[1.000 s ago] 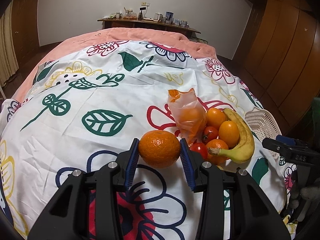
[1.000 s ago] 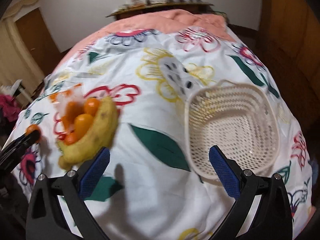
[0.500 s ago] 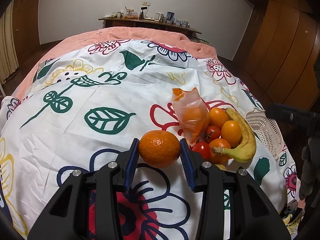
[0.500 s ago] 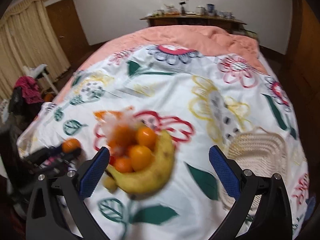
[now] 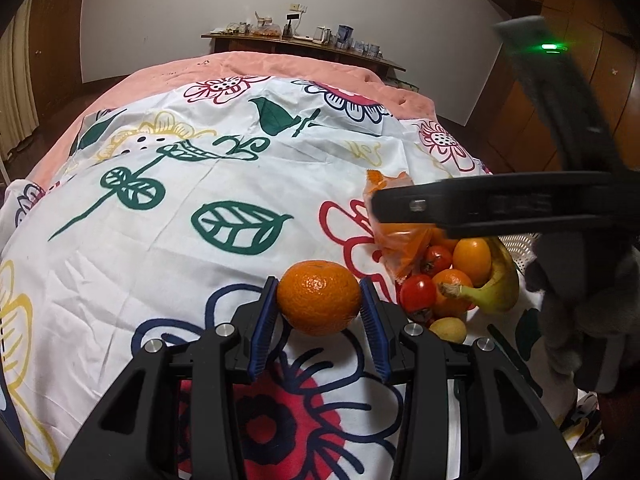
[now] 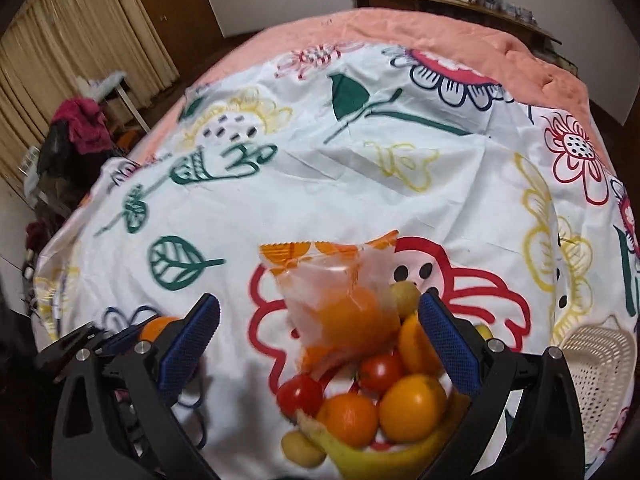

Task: Organize fruits
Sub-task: 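Grasp the bag of small oranges with the right tool and lift it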

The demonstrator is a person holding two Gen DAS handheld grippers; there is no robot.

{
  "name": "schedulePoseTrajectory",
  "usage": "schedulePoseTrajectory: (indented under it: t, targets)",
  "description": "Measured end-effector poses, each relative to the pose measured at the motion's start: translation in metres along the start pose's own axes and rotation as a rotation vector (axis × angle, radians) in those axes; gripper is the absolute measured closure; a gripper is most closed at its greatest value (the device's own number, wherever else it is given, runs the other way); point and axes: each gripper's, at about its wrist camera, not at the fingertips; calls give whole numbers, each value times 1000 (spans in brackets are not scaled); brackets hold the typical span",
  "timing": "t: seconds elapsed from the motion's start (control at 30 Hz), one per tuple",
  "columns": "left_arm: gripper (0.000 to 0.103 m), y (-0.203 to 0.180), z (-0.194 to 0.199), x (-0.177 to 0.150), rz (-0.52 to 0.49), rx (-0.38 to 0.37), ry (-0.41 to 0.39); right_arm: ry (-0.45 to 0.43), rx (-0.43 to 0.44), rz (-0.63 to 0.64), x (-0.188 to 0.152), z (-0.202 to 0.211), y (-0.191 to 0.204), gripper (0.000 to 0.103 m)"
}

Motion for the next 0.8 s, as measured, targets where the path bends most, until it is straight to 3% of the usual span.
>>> schedulePoseTrajectory:
  t: [0.3,0.47,0.8]
  targets:
    - [61,8,1,-3,7,5,-7,62,-99,44,5,-34,7,8]
    - [61,9,0,-3,5,8,-6,32,-129,58,3,-25,4,38]
    - [61,7,-1,-4,2,12,-2,-26,-22,-5,5,-1,-6,56]
Point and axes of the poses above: each gripper's, at about its wrist camera, not at the fingertips, and z roughly against the way its jaws point, y to its left, x to its top, and after that the axes turned 13 degrees about -z, right-handed
